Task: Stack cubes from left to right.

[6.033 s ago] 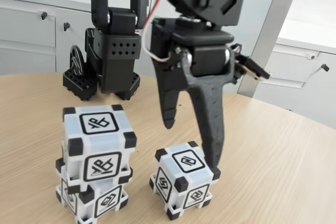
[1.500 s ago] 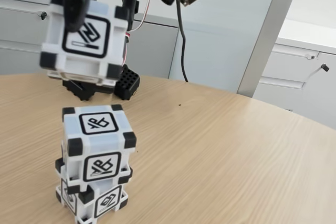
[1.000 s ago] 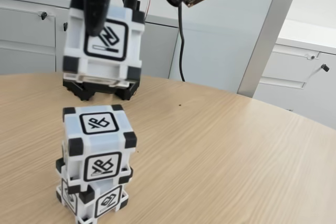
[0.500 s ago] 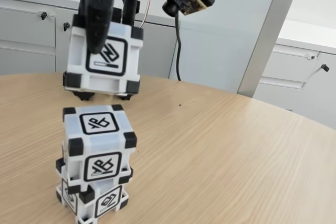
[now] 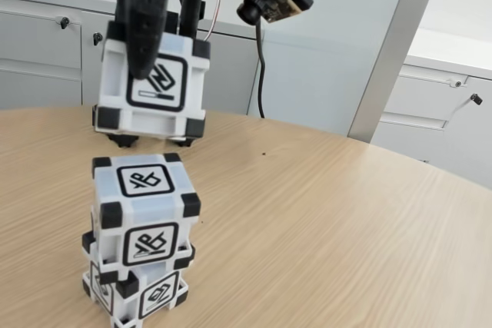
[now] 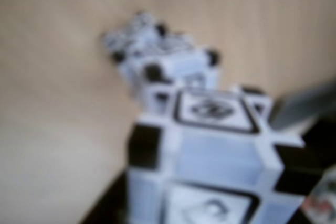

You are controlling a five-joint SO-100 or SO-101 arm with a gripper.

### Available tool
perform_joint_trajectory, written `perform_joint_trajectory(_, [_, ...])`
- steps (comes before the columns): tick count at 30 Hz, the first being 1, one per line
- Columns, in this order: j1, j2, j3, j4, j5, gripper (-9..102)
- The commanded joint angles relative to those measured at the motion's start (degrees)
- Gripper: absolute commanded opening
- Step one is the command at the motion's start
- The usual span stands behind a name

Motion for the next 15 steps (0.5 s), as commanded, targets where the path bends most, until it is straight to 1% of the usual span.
perform_joint_trajectory(1, [-0.2, 0.2, -0.3, -0.8, 0.1, 16])
perform_joint_trajectory(7, [-0.4, -0.4, -0.4, -0.8, 0.3, 16])
perform_joint_trajectory(15, [0.3, -8.7, -1.2, -0.8, -0.5, 16])
